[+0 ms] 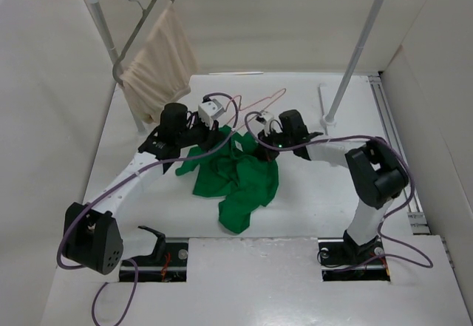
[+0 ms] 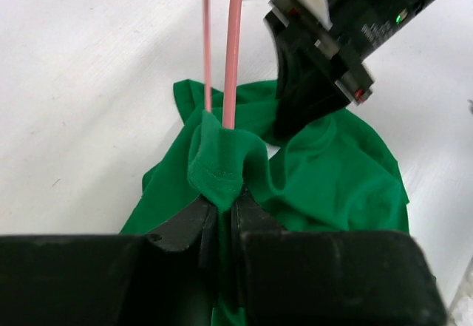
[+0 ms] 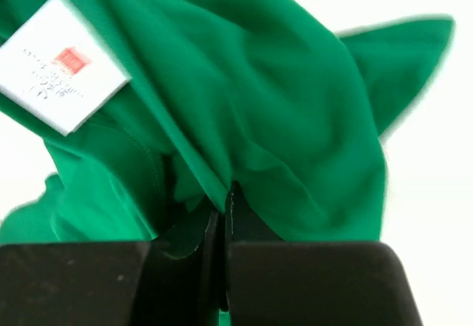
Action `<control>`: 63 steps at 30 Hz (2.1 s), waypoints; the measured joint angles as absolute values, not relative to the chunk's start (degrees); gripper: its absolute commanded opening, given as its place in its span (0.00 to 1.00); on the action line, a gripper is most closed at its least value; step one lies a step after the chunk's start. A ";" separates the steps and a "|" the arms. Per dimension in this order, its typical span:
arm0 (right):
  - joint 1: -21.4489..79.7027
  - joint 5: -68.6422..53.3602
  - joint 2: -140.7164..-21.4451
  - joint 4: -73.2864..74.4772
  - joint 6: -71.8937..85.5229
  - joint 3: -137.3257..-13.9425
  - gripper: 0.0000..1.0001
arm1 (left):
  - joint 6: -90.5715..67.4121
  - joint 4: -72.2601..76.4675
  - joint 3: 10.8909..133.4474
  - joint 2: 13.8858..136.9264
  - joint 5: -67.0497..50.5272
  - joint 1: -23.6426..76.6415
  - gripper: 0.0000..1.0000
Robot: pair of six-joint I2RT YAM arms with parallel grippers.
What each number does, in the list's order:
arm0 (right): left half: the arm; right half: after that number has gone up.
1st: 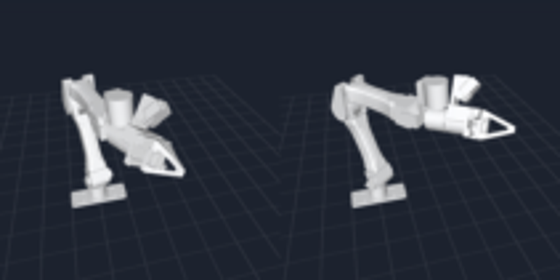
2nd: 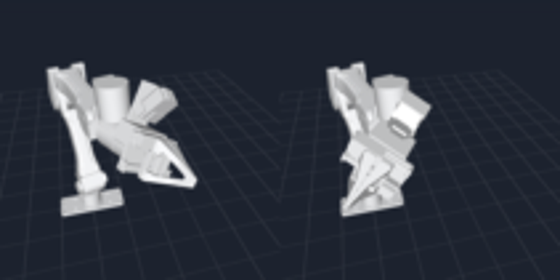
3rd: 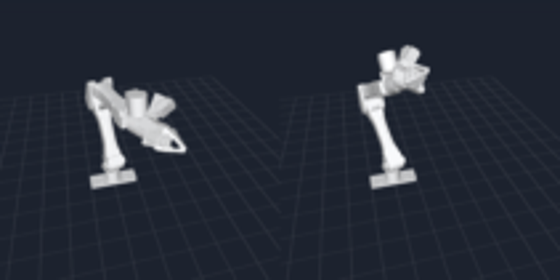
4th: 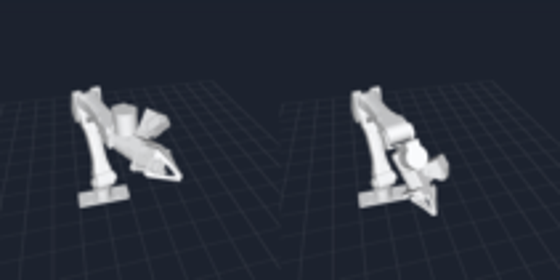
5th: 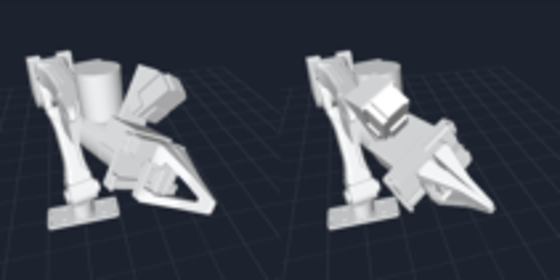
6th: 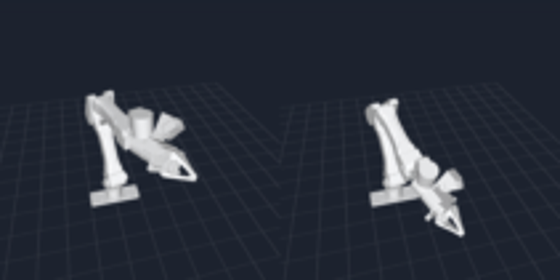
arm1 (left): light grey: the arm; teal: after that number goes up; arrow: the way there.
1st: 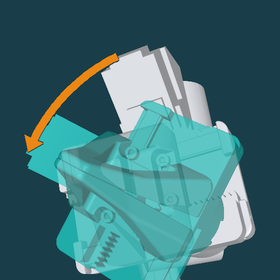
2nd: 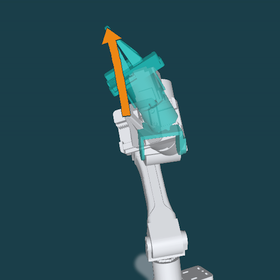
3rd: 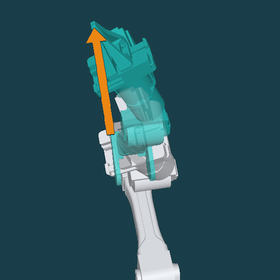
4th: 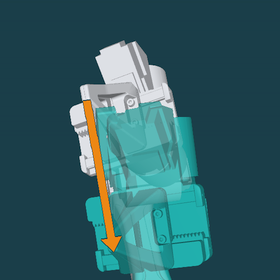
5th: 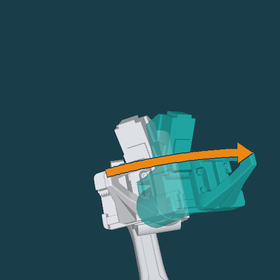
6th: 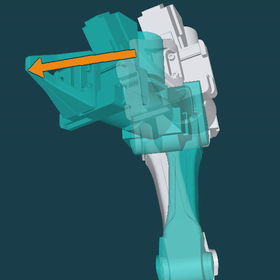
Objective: Place the t-shirt on the hanger
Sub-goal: Place tshirt on hanger
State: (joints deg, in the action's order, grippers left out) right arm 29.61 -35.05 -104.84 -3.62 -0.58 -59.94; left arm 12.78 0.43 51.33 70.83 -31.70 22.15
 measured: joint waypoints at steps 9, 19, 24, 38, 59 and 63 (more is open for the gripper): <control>9.26 -35.40 -84.18 -3.05 3.25 -45.84 0.00 | 24.32 -6.31 51.20 70.41 -44.97 21.71 0.00; 1.93 -37.30 -72.40 8.34 2.31 -44.99 0.00 | 39.48 -10.52 51.18 70.30 -47.09 23.05 0.00; -0.34 -35.51 -67.88 15.73 -0.19 -45.71 0.00 | 44.03 -11.55 51.18 70.28 -44.53 23.66 0.00; -2.22 -30.33 -67.09 35.83 -7.90 -60.25 0.00 | 48.05 -10.46 51.18 68.79 -43.62 24.58 0.00; 4.16 -12.56 -72.01 50.24 -20.56 -76.36 0.00 | 57.14 -13.54 52.42 68.12 -43.64 25.04 0.00; 3.57 -13.45 -72.42 51.07 -23.40 -76.58 0.00 | 58.04 -13.56 52.42 68.12 -42.89 25.06 0.00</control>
